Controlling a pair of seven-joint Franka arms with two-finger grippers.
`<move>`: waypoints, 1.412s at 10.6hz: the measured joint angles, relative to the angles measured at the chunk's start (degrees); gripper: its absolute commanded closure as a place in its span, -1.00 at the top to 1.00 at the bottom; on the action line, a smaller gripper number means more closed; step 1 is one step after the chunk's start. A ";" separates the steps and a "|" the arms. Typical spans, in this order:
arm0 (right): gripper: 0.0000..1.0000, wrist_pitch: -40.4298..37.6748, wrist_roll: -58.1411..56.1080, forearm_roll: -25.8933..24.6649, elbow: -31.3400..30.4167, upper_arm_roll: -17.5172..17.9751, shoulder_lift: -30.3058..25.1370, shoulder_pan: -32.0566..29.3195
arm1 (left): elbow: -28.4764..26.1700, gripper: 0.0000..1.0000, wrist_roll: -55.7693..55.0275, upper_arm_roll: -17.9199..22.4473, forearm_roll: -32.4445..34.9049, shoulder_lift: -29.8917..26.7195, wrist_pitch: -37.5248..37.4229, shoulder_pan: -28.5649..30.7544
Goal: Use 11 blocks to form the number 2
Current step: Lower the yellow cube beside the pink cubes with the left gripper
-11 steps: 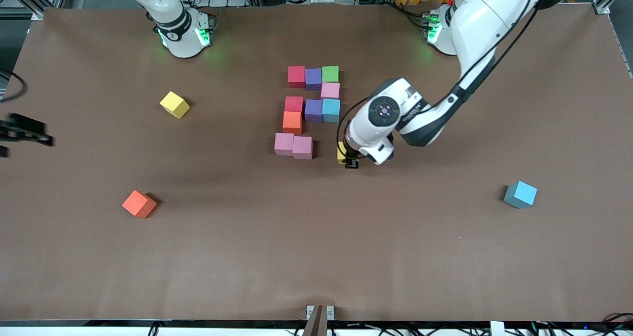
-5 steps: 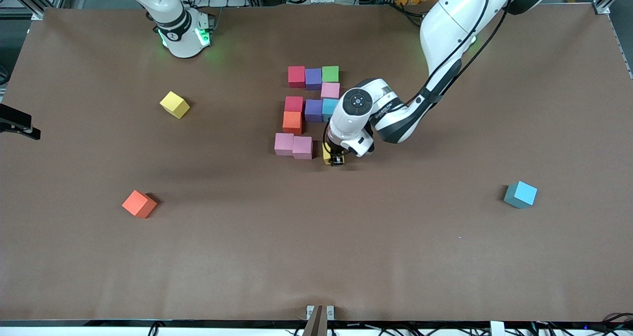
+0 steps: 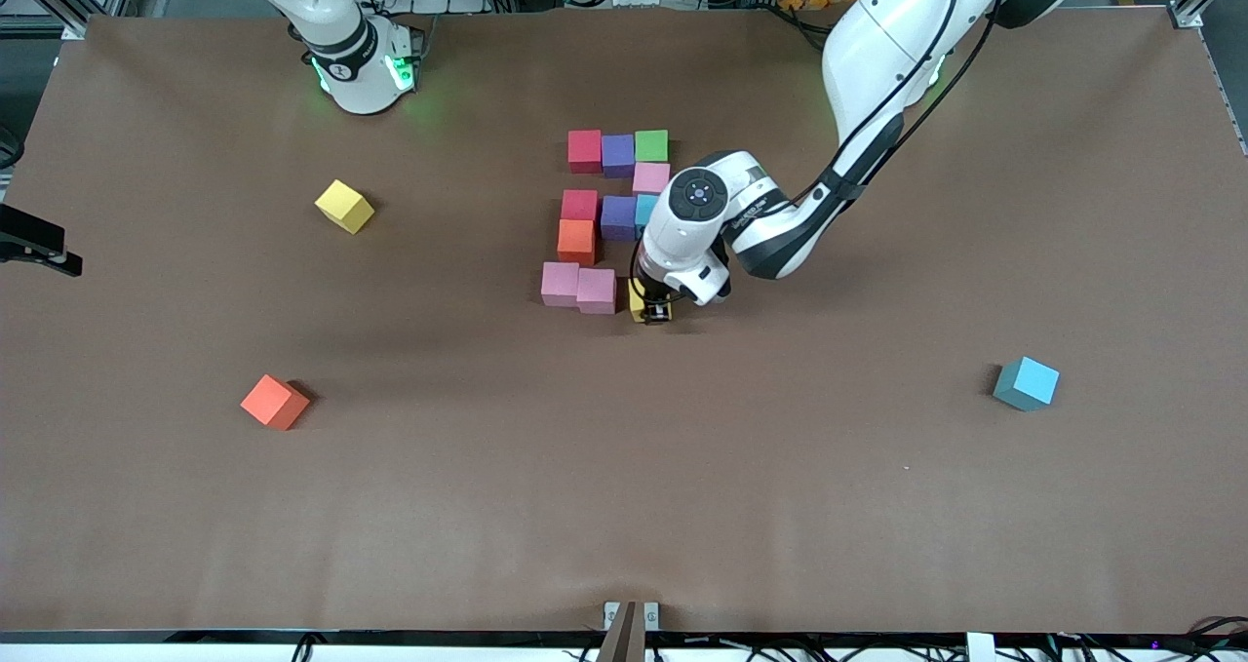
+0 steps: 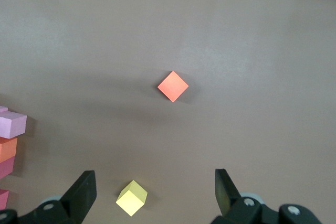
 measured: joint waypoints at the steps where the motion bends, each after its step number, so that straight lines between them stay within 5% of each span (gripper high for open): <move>1: 1.00 0.00 0.60 0.00 0.00 0.07 0.00 0.03 | -0.01 -0.70 0.00 0.00 0.00 0.21 0.00 -0.60; 3: 1.00 0.00 0.84 0.00 0.00 0.11 0.01 0.05 | -0.01 0.01 0.00 0.03 0.00 0.69 0.00 -1.02; 4: 1.00 0.00 0.87 0.00 0.00 0.12 0.01 0.09 | -0.02 0.99 0.00 0.05 0.00 0.93 0.07 -1.12; 15: 1.00 0.00 0.99 0.00 0.00 0.15 0.06 0.26 | 0.86 1.00 6.56 0.12 0.27 -0.89 0.65 -0.89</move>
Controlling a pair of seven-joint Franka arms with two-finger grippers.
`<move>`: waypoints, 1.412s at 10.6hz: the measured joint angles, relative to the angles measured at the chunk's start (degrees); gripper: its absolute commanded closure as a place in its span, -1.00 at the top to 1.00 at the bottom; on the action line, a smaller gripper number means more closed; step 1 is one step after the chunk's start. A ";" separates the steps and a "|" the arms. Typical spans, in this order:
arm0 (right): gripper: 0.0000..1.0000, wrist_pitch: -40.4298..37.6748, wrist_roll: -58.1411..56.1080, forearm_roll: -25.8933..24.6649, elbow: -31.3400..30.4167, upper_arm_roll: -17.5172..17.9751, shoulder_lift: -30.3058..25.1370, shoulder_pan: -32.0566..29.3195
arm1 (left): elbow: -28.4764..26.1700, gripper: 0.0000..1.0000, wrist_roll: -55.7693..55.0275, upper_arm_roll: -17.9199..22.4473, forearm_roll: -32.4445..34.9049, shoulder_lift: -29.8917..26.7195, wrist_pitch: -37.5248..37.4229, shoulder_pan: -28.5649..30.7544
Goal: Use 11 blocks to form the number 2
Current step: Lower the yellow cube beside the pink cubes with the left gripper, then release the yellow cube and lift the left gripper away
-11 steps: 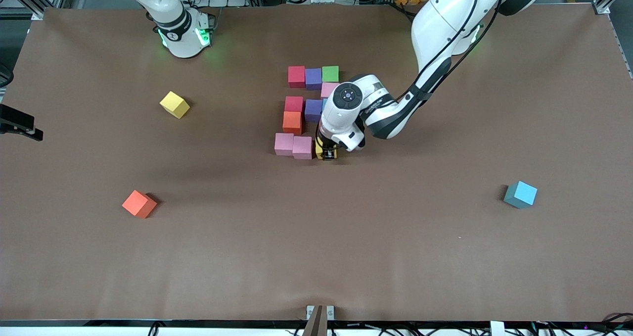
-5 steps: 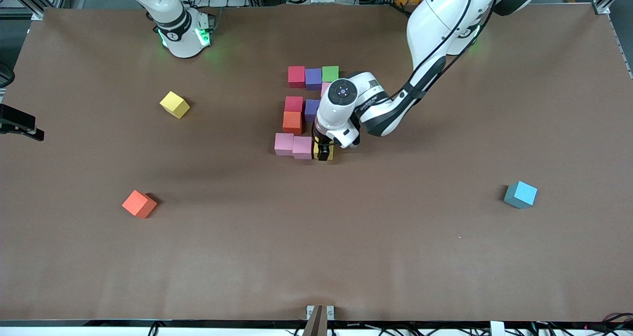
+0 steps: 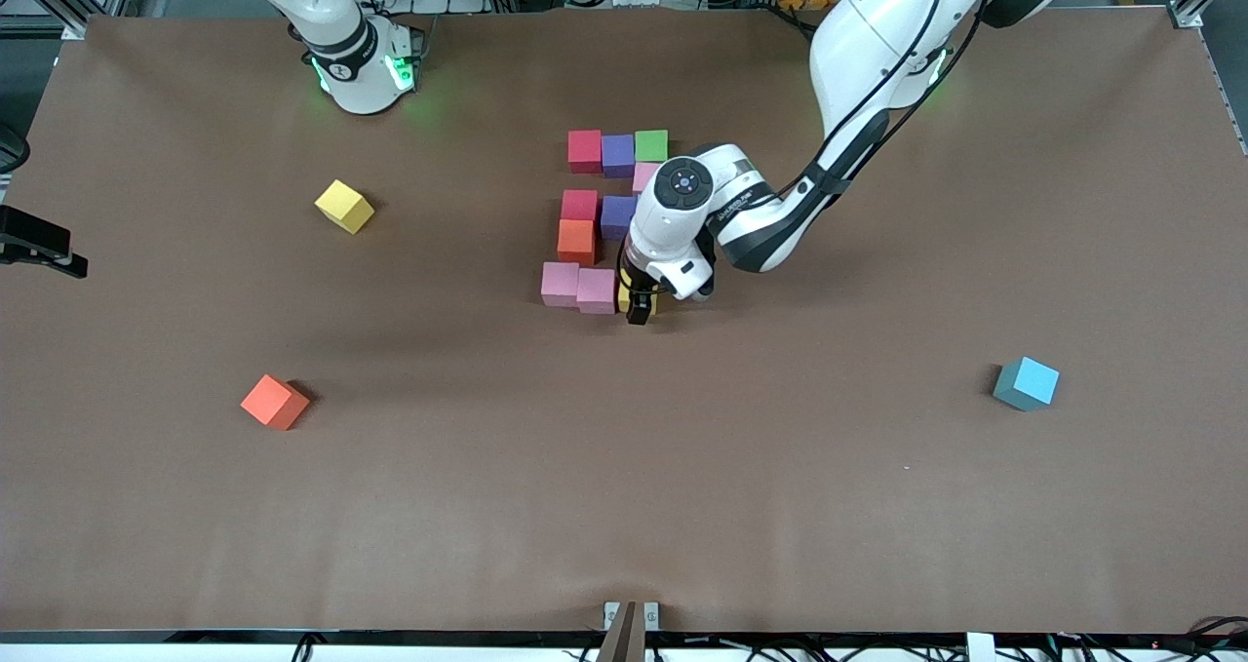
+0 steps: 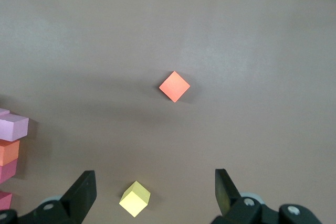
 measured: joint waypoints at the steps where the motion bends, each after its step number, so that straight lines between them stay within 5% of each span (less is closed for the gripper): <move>1: 1.00 0.00 0.02 0.00 0.00 0.00 0.00 0.00 | 0.09 1.00 0.92 -0.29 0.00 -1.17 -0.25 0.70; 5: 1.00 0.01 0.05 0.00 0.00 0.01 0.01 0.00 | 0.56 1.00 8.92 -4.71 0.01 -7.06 -4.94 5.86; 9: 1.00 0.01 0.07 0.00 0.00 0.02 0.02 0.00 | 4.34 1.00 24.69 -11.46 0.01 -12.54 -17.51 12.67; 15: 1.00 0.02 0.09 0.00 0.00 0.06 0.03 0.02 | 9.90 1.00 53.48 -13.65 -0.16 -14.89 -30.18 22.64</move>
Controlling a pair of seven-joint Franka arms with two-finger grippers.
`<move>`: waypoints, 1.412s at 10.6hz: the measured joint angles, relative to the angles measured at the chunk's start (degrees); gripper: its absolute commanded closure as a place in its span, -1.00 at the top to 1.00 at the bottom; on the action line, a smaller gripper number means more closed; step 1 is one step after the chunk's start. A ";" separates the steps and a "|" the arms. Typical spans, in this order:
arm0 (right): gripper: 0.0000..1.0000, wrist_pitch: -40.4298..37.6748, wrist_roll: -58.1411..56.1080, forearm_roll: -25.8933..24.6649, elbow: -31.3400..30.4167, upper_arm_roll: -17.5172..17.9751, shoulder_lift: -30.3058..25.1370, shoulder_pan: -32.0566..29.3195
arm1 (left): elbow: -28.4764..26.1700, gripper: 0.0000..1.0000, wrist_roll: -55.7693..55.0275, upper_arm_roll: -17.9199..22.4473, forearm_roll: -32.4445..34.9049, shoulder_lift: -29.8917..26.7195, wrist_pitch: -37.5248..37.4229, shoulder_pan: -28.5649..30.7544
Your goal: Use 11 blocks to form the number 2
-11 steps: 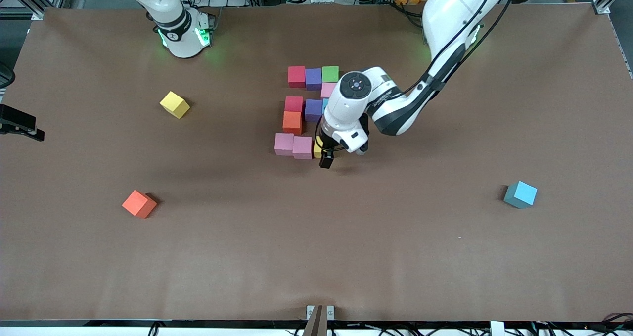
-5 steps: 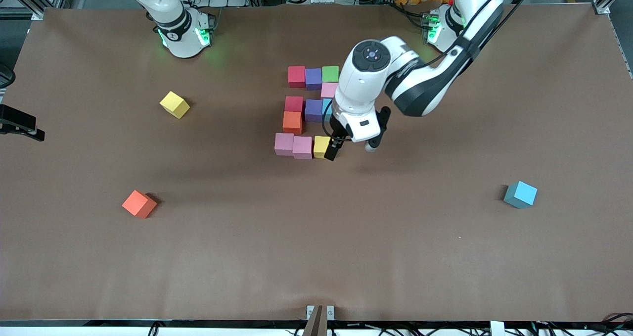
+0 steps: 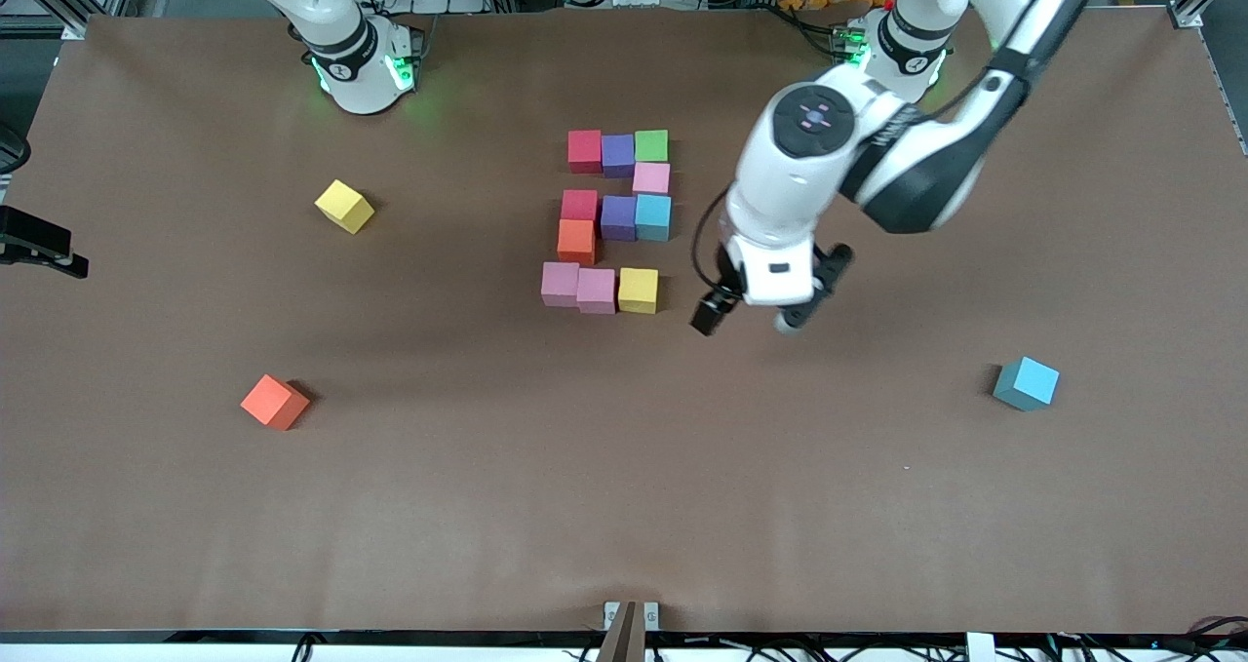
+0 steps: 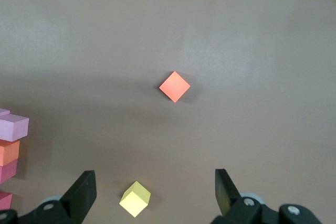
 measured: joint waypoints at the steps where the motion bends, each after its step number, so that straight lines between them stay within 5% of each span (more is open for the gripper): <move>1: 1.00 0.00 0.01 0.00 0.00 0.02 0.00 0.01 | 0.31 1.00 4.25 -0.07 -0.38 -0.46 -1.43 2.00; 11: 1.00 -0.10 7.78 0.01 0.03 0.13 -0.06 3.54 | 1.25 1.00 40.66 -0.30 -5.14 -8.69 -12.55 20.35; 15: 1.00 -0.10 7.79 0.00 0.03 0.10 -0.06 3.50 | 1.28 1.00 52.69 5.31 -8.46 -11.82 -15.63 20.21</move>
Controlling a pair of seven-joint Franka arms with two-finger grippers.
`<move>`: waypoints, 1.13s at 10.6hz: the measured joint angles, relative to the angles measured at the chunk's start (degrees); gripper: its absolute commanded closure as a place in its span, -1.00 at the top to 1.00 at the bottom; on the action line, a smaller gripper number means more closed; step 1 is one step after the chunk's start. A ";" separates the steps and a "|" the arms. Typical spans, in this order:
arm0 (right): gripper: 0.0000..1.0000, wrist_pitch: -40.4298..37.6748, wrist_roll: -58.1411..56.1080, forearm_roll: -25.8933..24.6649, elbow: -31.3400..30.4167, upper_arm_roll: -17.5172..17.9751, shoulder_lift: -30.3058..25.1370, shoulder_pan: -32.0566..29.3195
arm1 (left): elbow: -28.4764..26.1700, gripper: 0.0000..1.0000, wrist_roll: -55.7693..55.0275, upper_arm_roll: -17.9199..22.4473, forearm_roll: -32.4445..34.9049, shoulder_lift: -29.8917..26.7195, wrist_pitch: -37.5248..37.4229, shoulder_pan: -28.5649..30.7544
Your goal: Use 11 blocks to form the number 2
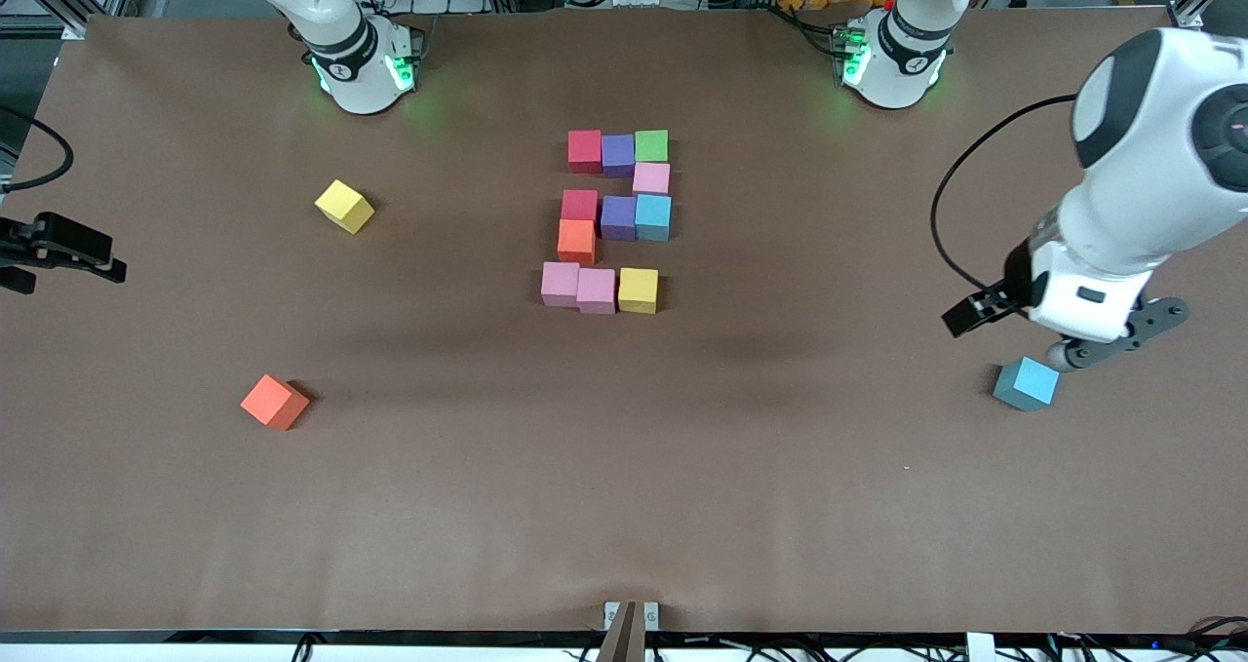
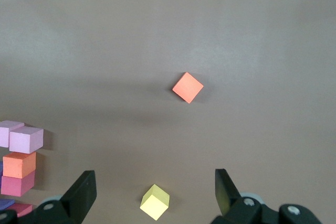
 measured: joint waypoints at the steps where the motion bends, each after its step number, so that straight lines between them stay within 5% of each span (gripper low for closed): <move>1: 1.00 0.00 0.00 0.00 0.00 -0.01 0.00 -0.01 | 0.01 1.00 3.47 4.79 -1.88 -1.47 -1.10 -2.61; 3: 1.00 0.00 0.00 -0.01 0.00 -0.01 0.00 -0.01 | 0.02 1.00 10.10 18.21 -4.38 -4.30 -3.68 -12.12; 4: 1.00 0.00 0.00 -0.01 0.00 -0.01 0.00 -0.01 | 0.02 1.00 12.10 21.13 -5.43 -5.14 -4.33 -14.14; 12: 1.00 -0.38 0.02 -0.01 0.00 0.00 -0.01 0.01 | 0.76 1.00 24.97 25.91 -11.55 -12.47 -14.84 -17.43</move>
